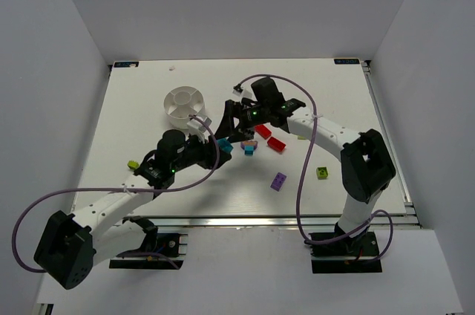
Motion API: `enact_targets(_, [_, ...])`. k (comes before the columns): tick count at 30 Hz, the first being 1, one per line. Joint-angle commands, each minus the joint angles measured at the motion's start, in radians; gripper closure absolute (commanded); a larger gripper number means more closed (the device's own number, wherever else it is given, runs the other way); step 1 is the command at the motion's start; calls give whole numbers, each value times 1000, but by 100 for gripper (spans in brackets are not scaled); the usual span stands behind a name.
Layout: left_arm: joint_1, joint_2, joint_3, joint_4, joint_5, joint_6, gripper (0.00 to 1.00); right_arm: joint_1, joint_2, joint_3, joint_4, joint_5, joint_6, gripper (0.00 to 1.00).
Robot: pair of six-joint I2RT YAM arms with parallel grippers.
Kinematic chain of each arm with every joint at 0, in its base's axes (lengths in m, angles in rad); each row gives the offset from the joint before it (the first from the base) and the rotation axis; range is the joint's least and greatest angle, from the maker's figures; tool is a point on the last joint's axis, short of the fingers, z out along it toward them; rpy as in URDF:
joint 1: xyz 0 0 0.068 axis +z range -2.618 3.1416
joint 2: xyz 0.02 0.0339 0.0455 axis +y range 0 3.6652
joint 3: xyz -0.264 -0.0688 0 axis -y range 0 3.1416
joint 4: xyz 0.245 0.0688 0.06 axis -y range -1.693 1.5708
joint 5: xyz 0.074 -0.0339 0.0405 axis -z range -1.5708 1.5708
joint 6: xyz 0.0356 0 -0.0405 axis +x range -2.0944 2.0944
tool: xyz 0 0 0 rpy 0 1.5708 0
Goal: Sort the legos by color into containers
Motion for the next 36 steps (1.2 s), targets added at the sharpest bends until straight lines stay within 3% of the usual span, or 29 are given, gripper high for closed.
enact_targets(1, [-21, 15, 69, -12, -77, 93, 79, 16, -16, 37, -35, 23, 12, 18])
enact_targets(25, [-22, 49, 117, -92, -95, 153, 79, 37, -2, 67, -58, 61, -63, 42])
enact_targets(34, [-22, 42, 112, -92, -94, 153, 79, 39, 10, 70, -56, 46, -71, 56])
enact_targets(36, [-22, 41, 112, -97, -94, 155, 79, 39, 10, 68, -52, 41, -71, 64])
